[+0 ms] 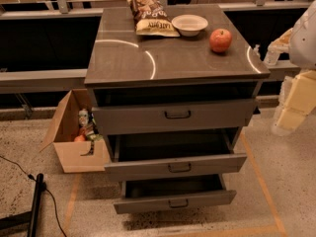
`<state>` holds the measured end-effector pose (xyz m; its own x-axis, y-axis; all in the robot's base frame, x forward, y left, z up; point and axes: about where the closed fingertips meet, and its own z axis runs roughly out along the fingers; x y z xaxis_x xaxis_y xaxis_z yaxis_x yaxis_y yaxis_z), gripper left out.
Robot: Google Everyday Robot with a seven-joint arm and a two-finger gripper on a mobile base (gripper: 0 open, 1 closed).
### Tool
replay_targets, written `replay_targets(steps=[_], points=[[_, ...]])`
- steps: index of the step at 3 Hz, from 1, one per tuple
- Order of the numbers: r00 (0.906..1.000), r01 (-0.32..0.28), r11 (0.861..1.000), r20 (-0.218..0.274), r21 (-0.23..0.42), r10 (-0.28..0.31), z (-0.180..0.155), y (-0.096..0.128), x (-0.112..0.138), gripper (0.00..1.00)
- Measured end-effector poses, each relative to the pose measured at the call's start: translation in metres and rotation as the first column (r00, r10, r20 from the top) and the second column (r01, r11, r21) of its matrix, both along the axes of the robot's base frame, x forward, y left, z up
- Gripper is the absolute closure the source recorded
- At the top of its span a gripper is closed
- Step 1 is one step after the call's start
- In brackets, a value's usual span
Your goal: Open top drawer
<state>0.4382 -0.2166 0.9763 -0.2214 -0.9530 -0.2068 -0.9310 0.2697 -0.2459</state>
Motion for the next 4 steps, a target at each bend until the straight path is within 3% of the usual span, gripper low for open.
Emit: replay_targets(steps=[2, 4], points=[[0.9994, -0.020, 0.999, 0.028, 0.031, 0.019, -0.015, 0.002, 0.004, 0.00], [0.9882, -0.126, 0.992, 0.092, 0.032, 0.123, -0.110, 0.026, 0.011, 0.00]])
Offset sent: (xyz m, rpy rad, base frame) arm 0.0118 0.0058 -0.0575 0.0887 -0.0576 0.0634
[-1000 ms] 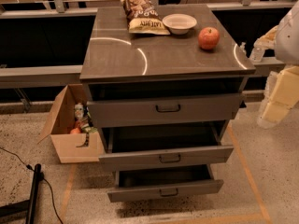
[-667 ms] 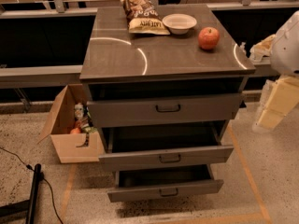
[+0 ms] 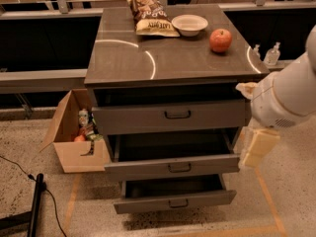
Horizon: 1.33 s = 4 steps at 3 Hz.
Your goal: Open top drawer
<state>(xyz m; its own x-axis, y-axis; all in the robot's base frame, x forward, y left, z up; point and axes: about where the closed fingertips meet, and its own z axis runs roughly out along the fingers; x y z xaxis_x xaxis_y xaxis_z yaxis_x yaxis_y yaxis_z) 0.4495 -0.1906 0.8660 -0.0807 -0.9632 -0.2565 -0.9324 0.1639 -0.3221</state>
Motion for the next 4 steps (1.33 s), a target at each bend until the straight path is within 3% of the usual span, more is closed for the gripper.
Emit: replay_targets(steps=[1, 2, 4], points=[[0.9972, -0.065, 0.998, 0.035, -0.026, 0.066, -0.058, 0.021, 0.008, 0.00], [0.9917, -0.061, 0.998, 0.112, -0.016, 0.063, -0.059, 0.028, 0.024, 0.00], [0.9916, -0.035, 0.999, 0.124, -0.026, 0.037, -0.069, 0.022, 0.039, 0.00]])
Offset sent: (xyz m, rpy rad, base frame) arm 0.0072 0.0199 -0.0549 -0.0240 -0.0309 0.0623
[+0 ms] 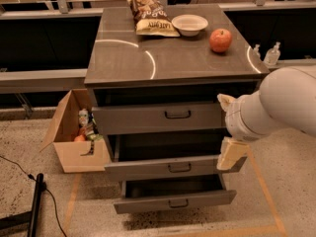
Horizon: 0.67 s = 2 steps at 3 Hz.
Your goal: Open top drawer
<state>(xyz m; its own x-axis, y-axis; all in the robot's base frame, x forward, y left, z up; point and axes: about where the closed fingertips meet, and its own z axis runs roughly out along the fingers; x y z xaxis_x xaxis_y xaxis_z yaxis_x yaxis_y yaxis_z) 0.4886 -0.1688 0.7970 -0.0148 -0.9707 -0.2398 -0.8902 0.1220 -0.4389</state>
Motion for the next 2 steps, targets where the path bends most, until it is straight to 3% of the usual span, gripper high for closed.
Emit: replay_targets(steps=[2], points=[[0.9997, 0.012, 1.000, 0.022, -0.003, -0.012, -0.036, -0.009, 0.044, 0.00]])
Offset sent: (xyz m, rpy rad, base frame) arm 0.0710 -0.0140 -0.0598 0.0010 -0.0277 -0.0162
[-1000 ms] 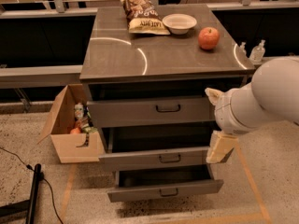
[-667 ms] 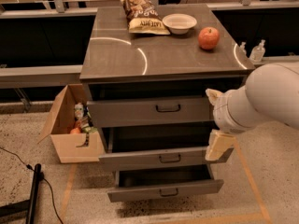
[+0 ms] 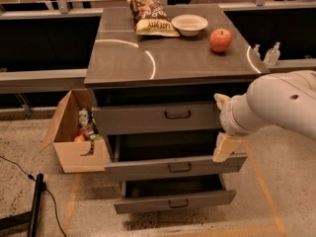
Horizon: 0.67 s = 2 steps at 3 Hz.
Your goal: Open top drawer
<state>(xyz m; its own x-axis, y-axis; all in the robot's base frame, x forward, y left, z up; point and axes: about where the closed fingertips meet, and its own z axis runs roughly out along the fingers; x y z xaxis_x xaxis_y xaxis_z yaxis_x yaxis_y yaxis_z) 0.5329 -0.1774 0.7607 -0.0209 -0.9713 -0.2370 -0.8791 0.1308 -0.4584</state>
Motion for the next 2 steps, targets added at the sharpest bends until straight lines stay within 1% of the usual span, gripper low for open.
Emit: replay_targets(steps=[1, 2], points=[[0.9998, -0.020, 1.000, 0.005, 0.009, 0.020, -0.015, -0.002, 0.021, 0.00], [0.9973, -0.074, 0.996, 0.008, 0.041, 0.074, -0.026, -0.002, 0.042, 0.00]])
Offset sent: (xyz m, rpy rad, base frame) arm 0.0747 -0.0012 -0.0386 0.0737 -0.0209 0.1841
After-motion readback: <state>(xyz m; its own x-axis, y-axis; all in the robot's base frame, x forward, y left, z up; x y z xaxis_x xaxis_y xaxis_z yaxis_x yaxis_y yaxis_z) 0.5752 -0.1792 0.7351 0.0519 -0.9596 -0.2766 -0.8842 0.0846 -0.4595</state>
